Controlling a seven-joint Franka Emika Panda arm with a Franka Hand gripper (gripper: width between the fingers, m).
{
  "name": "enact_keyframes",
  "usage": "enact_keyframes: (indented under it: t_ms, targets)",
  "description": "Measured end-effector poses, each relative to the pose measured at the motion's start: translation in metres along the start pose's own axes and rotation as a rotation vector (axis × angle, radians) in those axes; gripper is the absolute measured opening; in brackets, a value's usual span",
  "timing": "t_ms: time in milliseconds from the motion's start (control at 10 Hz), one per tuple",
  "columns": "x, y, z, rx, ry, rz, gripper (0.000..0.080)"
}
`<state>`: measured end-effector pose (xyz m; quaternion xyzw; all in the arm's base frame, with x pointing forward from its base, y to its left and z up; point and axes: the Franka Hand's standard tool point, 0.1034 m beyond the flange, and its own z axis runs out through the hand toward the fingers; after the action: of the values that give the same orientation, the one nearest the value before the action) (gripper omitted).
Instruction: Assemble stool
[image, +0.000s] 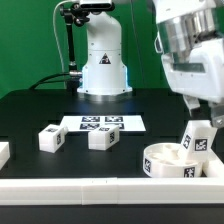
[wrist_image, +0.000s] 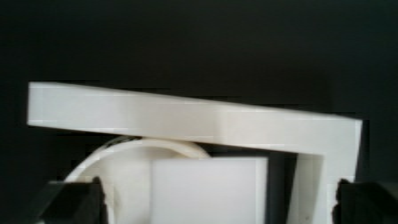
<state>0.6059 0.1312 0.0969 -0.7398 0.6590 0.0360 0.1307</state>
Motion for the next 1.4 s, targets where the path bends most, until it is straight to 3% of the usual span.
enact_keyframes:
  t_ms: [100,300,400,800,1400]
  targets:
    - [-0.0045,-0.0006,-0.0075,-0.006,-0.010,-0.008,0.0642]
    - [-0.0038,0.0000,-0.0061,-0.006,-0.010,-0.069,0.0649]
    - [-0.0036,0.0001,-0.0061,-0.006,-0.009,-0.170,0.0649]
    - [-0.0094,0.0001,-0.0076,-0.052,0.062,-0.668,0.0649]
    - [-0.0051,0.0000,-0.0095,-0.070,0.059,-1.092,0.0649]
